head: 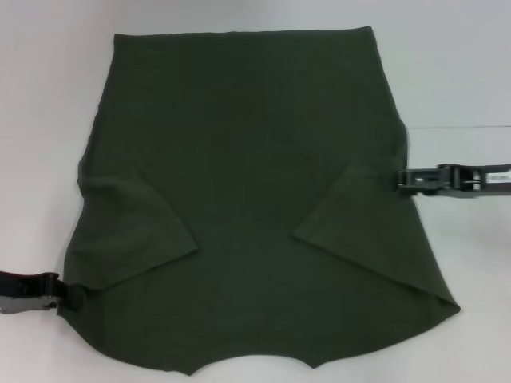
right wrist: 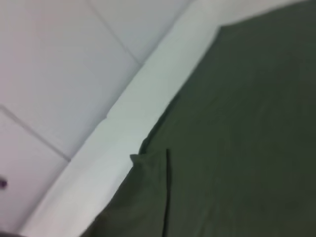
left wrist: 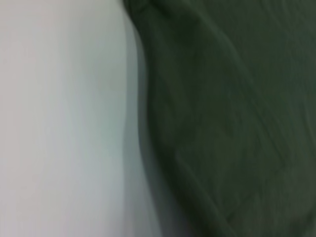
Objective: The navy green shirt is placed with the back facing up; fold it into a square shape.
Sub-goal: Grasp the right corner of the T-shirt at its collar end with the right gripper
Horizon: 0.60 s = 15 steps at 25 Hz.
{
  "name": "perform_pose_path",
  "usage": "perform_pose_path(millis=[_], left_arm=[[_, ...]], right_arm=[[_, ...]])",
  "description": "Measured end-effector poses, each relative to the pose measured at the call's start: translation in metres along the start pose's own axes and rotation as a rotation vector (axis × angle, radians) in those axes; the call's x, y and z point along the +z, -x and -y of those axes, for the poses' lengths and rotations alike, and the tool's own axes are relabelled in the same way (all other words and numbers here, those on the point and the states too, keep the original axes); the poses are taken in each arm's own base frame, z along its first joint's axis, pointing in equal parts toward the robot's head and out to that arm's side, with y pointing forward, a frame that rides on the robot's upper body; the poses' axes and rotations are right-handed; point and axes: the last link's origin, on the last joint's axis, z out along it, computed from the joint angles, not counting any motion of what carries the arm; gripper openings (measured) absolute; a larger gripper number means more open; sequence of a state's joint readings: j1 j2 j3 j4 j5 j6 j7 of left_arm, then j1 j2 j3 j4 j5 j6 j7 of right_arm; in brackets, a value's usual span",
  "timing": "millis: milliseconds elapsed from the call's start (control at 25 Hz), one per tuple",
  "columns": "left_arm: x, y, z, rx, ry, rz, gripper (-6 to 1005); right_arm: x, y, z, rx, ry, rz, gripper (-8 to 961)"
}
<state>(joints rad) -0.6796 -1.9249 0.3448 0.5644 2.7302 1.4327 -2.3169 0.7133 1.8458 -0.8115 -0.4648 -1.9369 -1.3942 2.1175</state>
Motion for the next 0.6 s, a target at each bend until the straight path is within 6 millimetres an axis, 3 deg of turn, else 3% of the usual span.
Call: perform_pose_path(millis=[280, 600], left_arm=[[0.001, -0.001, -0.002, 0.014, 0.002, -0.001, 30], [0.002, -0.004, 0.001, 0.012, -0.015, -0.026, 30]], right_arm=[[-0.032, -0.018, 0.012, 0.301, -0.026, -0.089, 912], [-0.056, -0.044, 0.025, 0.523, -0.06, -0.094, 912]])
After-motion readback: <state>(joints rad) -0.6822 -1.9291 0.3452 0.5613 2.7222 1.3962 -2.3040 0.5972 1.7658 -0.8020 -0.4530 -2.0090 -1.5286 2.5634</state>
